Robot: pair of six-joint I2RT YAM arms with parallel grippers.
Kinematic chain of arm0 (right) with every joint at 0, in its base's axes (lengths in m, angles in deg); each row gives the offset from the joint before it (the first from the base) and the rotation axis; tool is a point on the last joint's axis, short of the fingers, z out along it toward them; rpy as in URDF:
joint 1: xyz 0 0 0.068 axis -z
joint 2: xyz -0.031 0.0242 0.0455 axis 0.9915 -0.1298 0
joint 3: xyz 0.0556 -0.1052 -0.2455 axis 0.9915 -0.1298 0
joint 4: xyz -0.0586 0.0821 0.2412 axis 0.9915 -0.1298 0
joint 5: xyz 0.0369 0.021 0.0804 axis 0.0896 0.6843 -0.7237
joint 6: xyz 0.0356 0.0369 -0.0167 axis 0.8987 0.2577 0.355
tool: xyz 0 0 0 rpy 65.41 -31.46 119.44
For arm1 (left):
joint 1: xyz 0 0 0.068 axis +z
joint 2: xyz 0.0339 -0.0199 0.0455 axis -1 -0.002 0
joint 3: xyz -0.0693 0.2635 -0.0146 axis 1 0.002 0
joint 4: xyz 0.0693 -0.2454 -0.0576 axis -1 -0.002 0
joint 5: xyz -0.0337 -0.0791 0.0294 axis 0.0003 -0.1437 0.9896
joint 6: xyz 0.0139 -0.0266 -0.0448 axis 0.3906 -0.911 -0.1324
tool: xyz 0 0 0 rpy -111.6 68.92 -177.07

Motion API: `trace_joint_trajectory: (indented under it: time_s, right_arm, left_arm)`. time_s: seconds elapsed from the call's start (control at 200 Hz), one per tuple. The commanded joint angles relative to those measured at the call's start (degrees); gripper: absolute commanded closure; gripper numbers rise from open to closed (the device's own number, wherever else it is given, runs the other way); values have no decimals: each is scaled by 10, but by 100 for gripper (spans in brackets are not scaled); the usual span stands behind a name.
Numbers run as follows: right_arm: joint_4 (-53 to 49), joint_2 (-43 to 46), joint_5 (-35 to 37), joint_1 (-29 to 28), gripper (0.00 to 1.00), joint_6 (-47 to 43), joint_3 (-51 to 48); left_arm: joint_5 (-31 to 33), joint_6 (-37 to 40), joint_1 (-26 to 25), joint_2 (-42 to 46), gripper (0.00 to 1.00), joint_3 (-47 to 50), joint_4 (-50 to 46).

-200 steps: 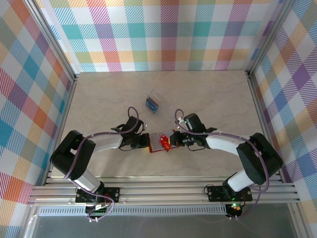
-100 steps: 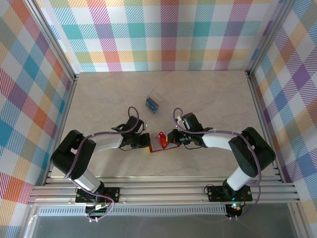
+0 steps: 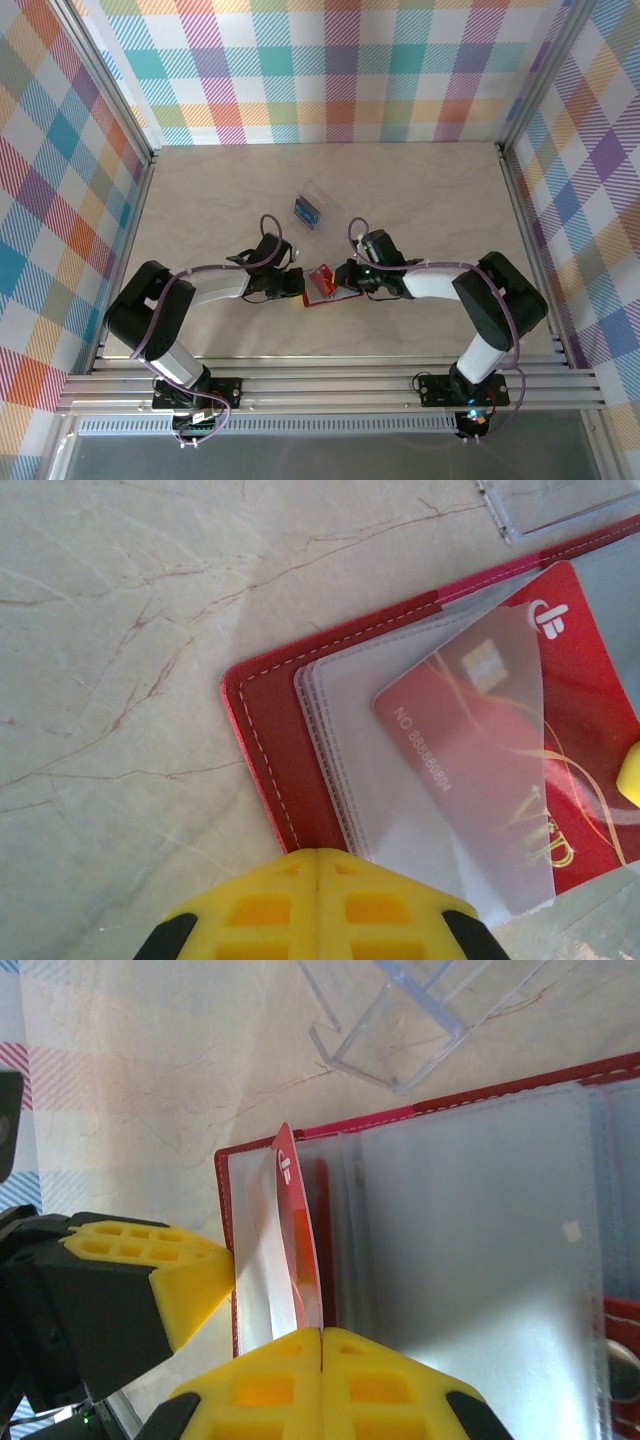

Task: Put the credit cards into the card holder
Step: Insert the credit card into the card slot.

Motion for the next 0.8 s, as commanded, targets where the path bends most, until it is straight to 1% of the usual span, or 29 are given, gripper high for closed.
trace_joint_trajectory:
  time_s: [0.0, 0.275, 0.795]
  right_arm:
    - [7, -16, 32, -9, 100, 24, -7]
    - [34, -34, 55, -30, 100, 49, -12]
    - [57, -31, 72, -68, 100, 41, -17]
  left_arm:
    - [11, 10, -13, -23, 100, 2, -19]
    - [12, 10, -17, -26, 100, 0, -19]
    - [15, 11, -21, -31, 100, -4, -20]
